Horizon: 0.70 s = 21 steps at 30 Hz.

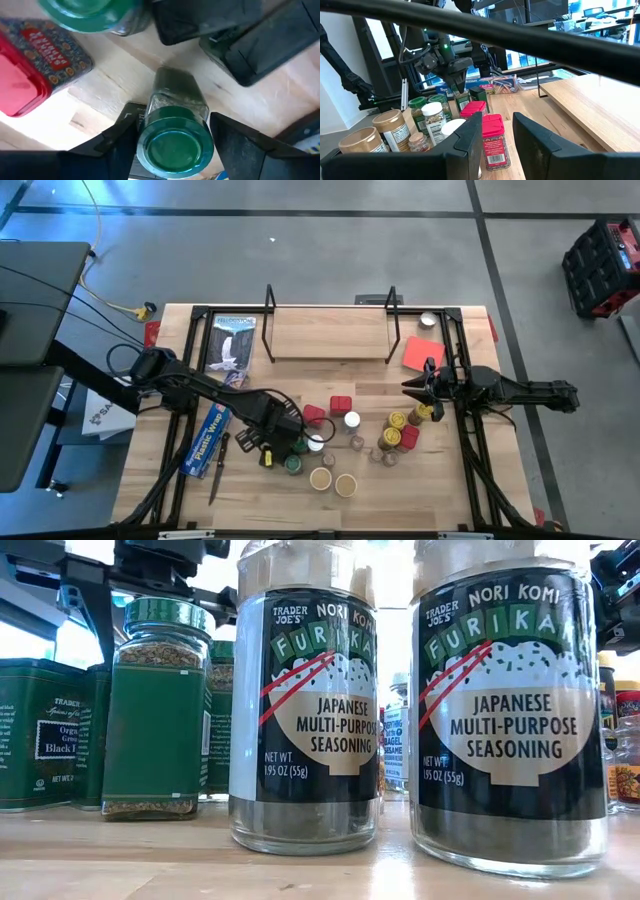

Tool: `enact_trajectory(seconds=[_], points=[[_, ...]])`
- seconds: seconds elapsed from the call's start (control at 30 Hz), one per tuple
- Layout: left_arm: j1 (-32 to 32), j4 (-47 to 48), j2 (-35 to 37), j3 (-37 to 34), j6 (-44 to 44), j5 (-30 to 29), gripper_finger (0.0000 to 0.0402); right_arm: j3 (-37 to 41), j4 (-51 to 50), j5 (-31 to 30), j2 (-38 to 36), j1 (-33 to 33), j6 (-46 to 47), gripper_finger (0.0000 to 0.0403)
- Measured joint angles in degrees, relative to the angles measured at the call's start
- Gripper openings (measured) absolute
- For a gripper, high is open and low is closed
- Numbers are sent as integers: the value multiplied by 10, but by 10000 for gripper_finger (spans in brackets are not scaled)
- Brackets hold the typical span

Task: Shelf spices
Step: Put the green seasoning bottle on the shelf

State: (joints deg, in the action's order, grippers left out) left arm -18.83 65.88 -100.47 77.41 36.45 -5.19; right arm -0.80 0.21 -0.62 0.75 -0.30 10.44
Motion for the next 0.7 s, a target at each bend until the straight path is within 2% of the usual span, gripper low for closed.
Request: enact_trajectory(seconds=[0.37, 0.6, 0.7], points=[[0, 5, -2, 0, 51, -25, 250, 0, 0, 0, 0, 0, 0, 103], [0, 4, -22, 0, 39, -29, 195, 0, 0, 0, 0, 0, 0, 103], [0, 6, -23, 1, 13, -29, 193, 0, 0, 0, 0, 0, 0, 103]])
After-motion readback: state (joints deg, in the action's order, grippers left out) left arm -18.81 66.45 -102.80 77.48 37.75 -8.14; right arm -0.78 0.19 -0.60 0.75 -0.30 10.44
